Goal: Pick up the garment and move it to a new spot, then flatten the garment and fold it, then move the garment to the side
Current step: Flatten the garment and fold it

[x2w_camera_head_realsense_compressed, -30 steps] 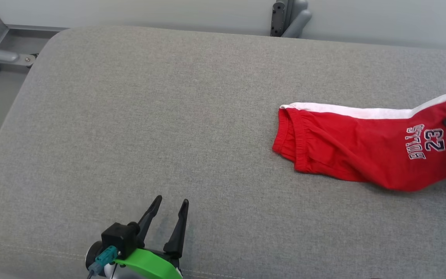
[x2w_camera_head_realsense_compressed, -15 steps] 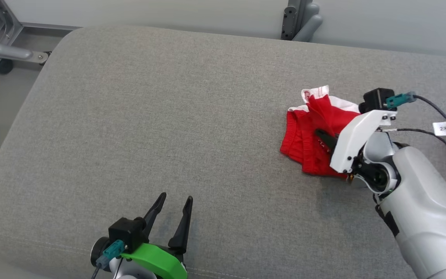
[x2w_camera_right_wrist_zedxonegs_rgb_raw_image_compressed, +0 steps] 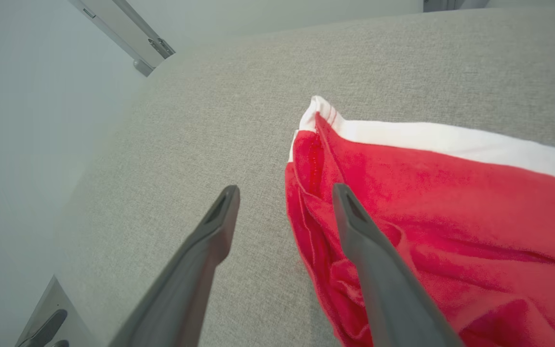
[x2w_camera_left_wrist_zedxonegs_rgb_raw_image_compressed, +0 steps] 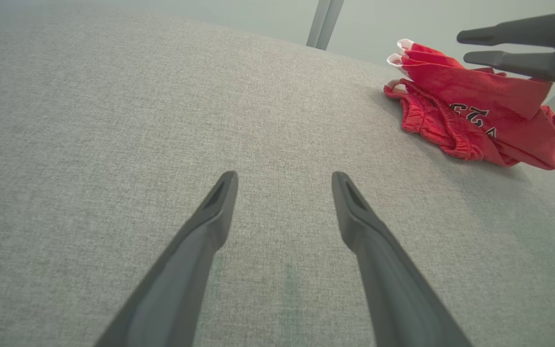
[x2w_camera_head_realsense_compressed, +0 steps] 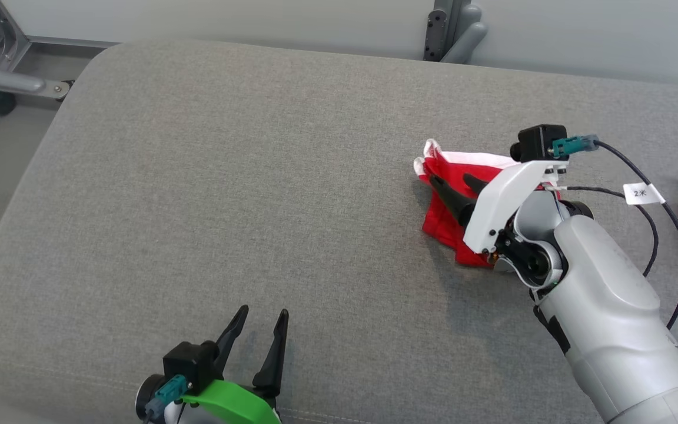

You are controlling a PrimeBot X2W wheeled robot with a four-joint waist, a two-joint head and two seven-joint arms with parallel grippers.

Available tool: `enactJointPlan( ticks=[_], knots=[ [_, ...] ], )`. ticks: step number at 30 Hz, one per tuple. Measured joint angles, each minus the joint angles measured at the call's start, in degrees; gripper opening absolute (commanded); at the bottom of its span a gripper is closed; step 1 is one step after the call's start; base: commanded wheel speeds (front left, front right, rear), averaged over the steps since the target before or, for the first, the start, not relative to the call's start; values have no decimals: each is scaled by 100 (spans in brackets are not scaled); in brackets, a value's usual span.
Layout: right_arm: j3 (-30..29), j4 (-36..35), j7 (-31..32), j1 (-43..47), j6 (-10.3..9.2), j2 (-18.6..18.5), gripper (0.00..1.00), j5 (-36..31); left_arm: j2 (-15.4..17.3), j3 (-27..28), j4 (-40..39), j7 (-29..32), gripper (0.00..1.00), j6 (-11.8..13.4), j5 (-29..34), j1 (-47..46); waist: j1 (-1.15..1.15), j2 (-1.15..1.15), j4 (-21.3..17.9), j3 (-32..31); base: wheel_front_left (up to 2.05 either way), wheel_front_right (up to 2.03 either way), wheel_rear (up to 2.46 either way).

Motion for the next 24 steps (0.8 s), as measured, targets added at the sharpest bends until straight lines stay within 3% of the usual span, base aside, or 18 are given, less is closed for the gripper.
enactJointPlan(
  ticks=[4,8,9,10,11,14,18,24],
  knots=[
    [120,-760,9,75,1,-58,100,247,-1,86,-2,-1,100,-4,9,92,0,0,-65,-42,0,0,0],
    [-80,-1972,-55,174,1,-632,100,224,1,264,-100,-1,100,-5,18,227,0,0,-215,-82,0,0,0],
    [-208,-2171,-69,209,0,-794,85,146,0,301,-121,0,100,-5,24,240,0,0,-254,-81,0,0,0],
    [-367,-2348,-153,271,0,-950,33,34,-4,323,-153,-1,100,-5,44,250,0,0,-289,-72,0,0,0],
    [-546,-2457,-245,334,0,-1056,0,-70,-11,333,-178,0,100,-5,52,255,0,0,-315,-52,0,0,0],
    [-882,-2457,-834,722,0,-1361,0,-717,-38,279,-261,0,100,-7,52,242,0,0,-362,100,0,0,0],
    [-634,-1836,-1917,1092,0,-1452,0,-1441,-66,179,-279,0,100,-7,1,142,0,0,-340,290,0,0,0],
    [-230,-211,-3118,1102,3,-1121,0,-1935,-82,111,-224,0,100,-7,-53,-12,0,0,-196,490,0,0,0]
  ],
)
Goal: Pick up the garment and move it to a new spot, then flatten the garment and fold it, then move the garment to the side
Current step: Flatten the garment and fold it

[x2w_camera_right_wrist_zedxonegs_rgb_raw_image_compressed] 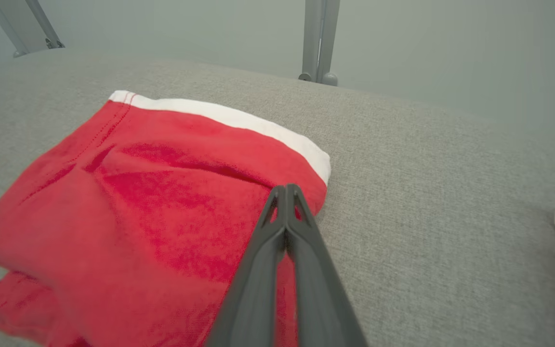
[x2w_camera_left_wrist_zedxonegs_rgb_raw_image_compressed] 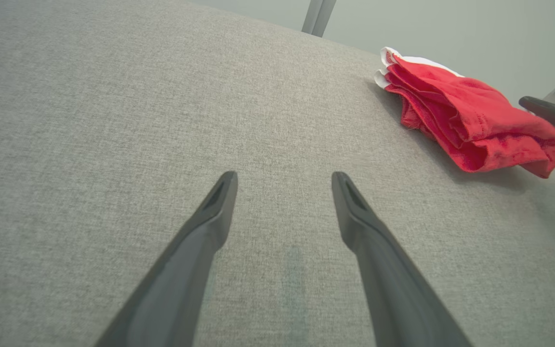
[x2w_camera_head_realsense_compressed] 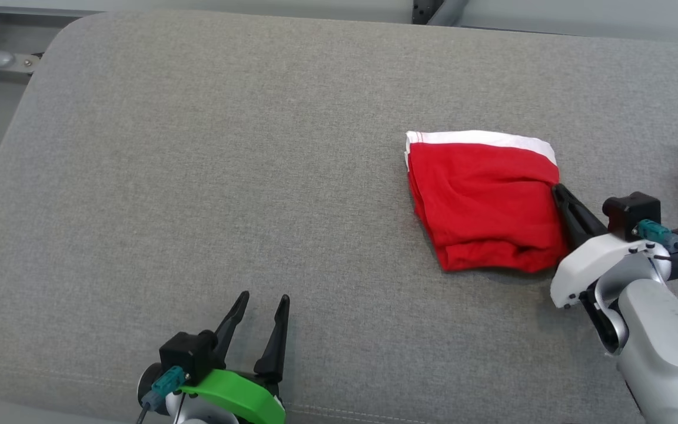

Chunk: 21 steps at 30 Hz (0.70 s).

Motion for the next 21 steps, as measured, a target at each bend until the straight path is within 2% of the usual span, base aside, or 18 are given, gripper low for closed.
enactJointPlan(
  ticks=[3,8,17,21],
  knots=[
    [141,580,-236,-144,0,167,0,-93,5,23,18,0,100,0,-1,-42,0,0,111,47,0,0,0],
    [327,942,-334,-206,0,367,0,-165,10,99,35,0,100,0,-1,-51,0,0,257,70,0,0,0],
    [505,219,-353,348,0,459,0,-235,1,176,37,0,100,0,7,7,0,0,257,-49,0,0,0],
    [724,149,-358,591,0,450,0,-220,-9,220,29,0,100,0,8,49,0,0,178,-106,0,0,0]
  ],
)
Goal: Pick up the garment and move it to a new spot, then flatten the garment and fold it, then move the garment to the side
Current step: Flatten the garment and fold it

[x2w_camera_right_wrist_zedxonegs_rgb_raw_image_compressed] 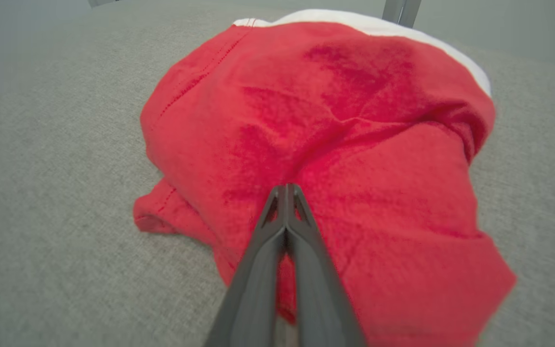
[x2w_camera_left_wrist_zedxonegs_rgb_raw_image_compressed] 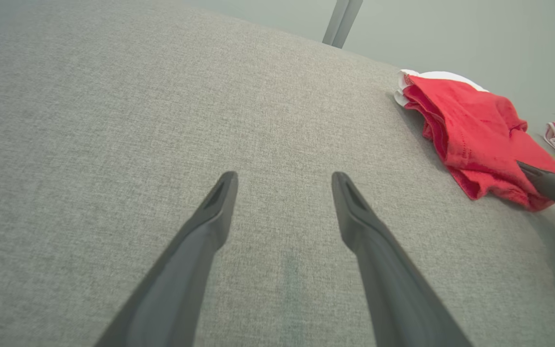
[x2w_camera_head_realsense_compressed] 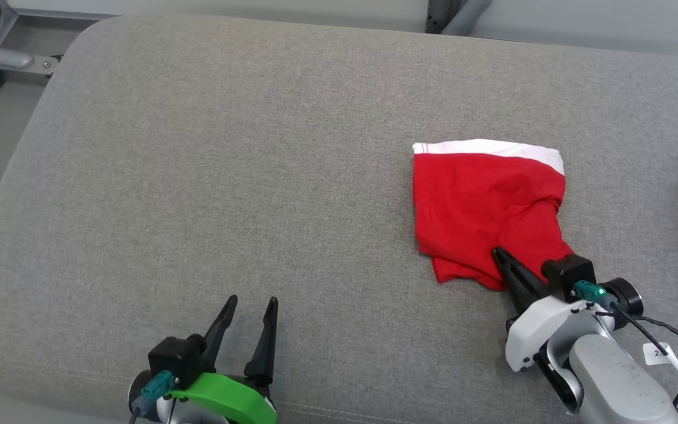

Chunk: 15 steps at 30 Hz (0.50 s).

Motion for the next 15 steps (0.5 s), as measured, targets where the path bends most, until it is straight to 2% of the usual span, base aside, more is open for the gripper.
enactJointPlan(
  ticks=[6,7,8,9,10,15],
  knots=[
    [98,-336,1,42,0,-14,0,89,-16,75,-23,0,100,0,1,117,0,0,-146,-127,0,0,0],
    [59,-456,0,76,0,-14,6,86,-18,119,-47,0,100,0,1,148,0,0,-167,-159,0,0,0],
    [-16,-604,0,138,0,-16,38,59,-15,169,-75,0,100,0,3,179,0,0,-186,-199,0,0,0],
    [-142,-771,0,225,0,-21,91,36,-12,221,-113,0,100,0,15,214,0,0,-203,-246,0,0,0],
    [-279,-938,0,328,0,-18,100,19,-7,287,-154,0,100,0,51,262,0,0,-217,-299,0,0,0],
    [-1220,-1908,0,1100,0,44,100,-275,47,781,-489,-1,100,-1,240,593,0,0,-291,-618,0,0,0]
  ],
)
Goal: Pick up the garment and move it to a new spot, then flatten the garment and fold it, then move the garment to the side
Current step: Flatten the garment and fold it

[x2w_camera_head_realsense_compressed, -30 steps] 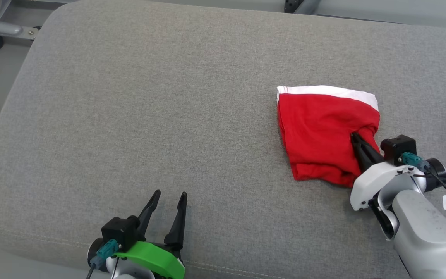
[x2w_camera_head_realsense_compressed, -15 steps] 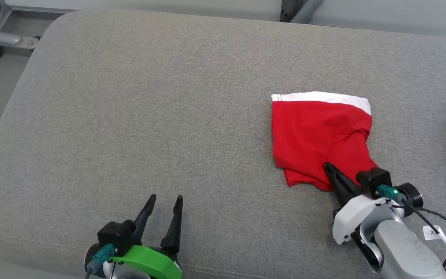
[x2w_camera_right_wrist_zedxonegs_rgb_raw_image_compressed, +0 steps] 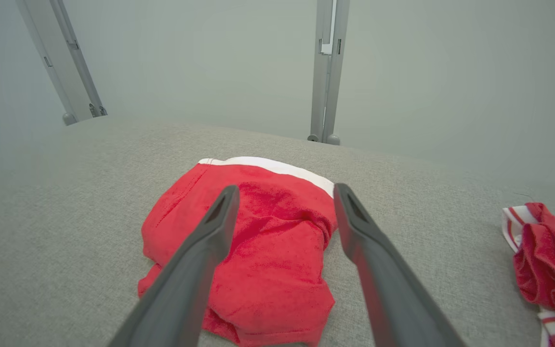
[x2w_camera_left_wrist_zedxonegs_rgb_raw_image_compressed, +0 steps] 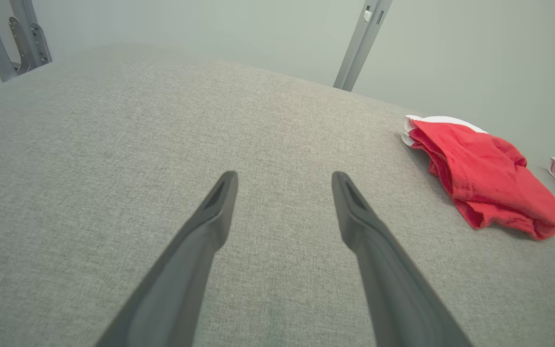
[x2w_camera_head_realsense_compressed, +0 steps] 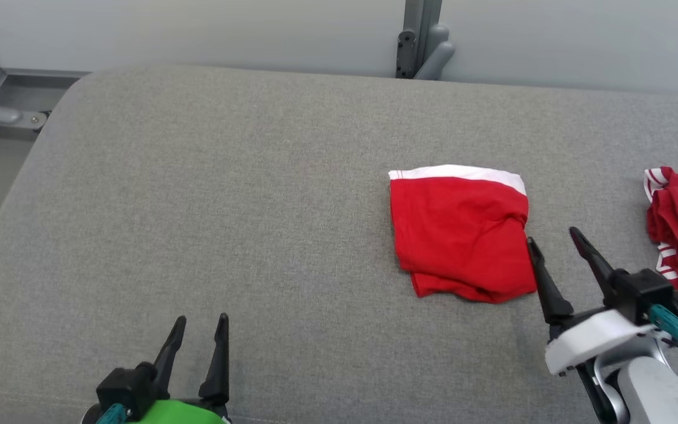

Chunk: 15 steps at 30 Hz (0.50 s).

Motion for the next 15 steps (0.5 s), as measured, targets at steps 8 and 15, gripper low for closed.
enactJointPlan(
  ticks=[8,15],
  knots=[
    [-1507,-909,0,1341,-1,342,100,-636,-15,504,-500,0,100,0,416,586,0,0,-152,-549,0,0,0],
    [-2017,-385,0,1811,-1,598,100,-827,-8,464,-573,0,100,0,482,712,0,0,-307,-766,0,0,0]
  ],
)
